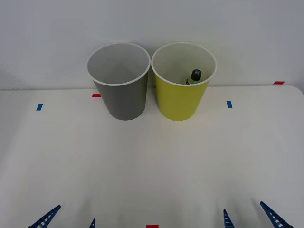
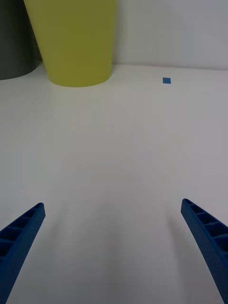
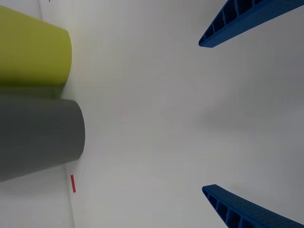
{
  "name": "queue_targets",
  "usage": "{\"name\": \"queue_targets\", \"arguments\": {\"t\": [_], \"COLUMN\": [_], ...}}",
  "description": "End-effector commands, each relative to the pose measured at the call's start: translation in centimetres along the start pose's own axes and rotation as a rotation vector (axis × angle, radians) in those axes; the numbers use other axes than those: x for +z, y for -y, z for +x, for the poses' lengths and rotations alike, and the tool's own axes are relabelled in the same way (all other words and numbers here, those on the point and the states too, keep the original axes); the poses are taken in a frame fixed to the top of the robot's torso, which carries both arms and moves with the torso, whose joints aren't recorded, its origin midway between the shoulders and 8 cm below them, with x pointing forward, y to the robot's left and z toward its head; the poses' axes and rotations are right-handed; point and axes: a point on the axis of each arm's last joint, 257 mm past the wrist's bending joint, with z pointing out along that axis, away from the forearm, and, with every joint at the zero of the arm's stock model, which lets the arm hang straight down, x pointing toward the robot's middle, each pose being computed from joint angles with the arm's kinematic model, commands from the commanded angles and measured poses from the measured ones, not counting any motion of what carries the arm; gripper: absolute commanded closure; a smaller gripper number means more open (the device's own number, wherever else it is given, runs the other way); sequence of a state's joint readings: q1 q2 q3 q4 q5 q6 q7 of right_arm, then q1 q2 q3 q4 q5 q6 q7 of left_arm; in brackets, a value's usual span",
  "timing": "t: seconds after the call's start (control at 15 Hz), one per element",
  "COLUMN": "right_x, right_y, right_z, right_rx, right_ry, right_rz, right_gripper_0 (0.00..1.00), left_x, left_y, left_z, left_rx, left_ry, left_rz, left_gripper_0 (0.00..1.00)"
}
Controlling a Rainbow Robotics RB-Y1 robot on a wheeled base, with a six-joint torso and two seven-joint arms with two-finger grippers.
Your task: Put cans in the gray bin and PET bottles in the light green bin.
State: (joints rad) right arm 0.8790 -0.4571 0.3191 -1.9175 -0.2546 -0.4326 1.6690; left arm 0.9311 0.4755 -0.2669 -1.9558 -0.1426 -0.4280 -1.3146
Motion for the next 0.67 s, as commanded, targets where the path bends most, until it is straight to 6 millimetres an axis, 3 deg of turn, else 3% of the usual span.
{"name": "queue_targets", "arguments": {"t": [0.07,0.67], "right_x": [0.0,0.0], "right_y": [0.0,0.0], "right_z": [0.0,0.0], "right_rx": [0.0,0.0], "right_ry": [0.0,0.0], "right_rz": [0.0,0.0], "right_gripper_0": [0.0,0.0], "left_x": [0.0,0.0], "left_y": [0.0,0.0], "left_z": [0.0,0.0], "left_rx": [0.0,0.0], "left_ry": [0.0,0.0], "left_rz": [0.0,0.0], "left_gripper_0": [0.0,0.0]}}
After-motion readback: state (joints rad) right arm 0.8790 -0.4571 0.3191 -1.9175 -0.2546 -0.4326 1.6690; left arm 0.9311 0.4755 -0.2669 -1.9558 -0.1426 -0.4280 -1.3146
